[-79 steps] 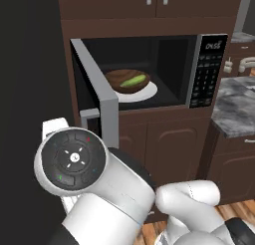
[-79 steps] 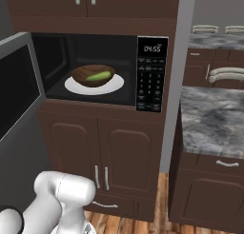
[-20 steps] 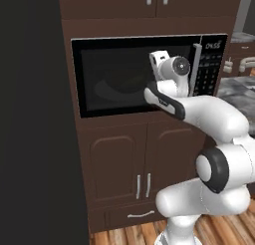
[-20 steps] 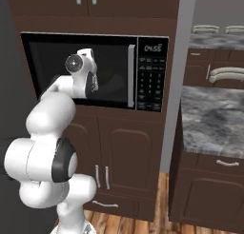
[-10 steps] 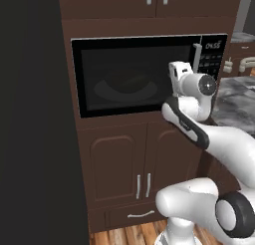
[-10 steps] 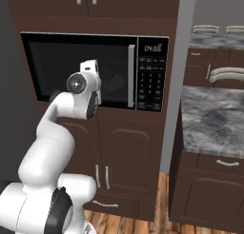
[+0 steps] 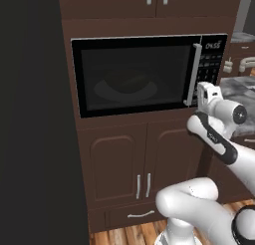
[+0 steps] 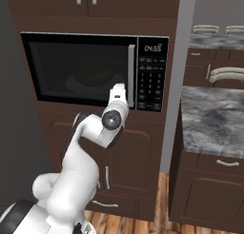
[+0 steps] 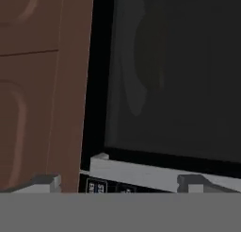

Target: Pick the cucumber from the sink and place it in the bowl. Then pick the bowl and place it in the microwave. Then close the microwave door and press the start button.

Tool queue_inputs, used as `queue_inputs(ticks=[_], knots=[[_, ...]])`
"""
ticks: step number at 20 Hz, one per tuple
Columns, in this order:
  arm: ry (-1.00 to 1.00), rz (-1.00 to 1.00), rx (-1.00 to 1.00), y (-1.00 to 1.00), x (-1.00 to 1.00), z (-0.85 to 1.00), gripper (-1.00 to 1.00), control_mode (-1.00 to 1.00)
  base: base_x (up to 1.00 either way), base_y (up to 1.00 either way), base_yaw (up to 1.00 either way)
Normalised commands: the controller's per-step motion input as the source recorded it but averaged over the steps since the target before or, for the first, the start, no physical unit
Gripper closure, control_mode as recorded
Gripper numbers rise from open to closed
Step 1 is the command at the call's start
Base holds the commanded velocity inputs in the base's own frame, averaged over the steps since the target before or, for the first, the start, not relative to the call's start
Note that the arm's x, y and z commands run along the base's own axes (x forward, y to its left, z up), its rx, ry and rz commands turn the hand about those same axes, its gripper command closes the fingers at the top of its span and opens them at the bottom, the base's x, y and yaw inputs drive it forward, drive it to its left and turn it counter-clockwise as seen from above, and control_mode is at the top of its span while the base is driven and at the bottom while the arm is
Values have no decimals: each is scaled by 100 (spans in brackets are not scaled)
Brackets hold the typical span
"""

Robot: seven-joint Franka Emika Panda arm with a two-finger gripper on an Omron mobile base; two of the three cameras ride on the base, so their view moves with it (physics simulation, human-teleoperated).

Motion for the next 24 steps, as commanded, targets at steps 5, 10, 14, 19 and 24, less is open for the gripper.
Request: queue_inputs(ticks=[5, 10, 14, 19, 24], knots=[[-6, 4, 21, -94, 16, -55, -100, -100, 0, 0, 0], [-12, 9, 19, -42, -1, -8, -100, -100, 0, 0, 0], [-14, 19, 9, 3, 0, 0, 100, -100, 0, 0, 0], [-13, 14, 2, 10, 17, 0, 100, -100, 0, 0, 0], [-5, 1, 0, 0, 49, 8, 100, -100, 0, 0, 0]])
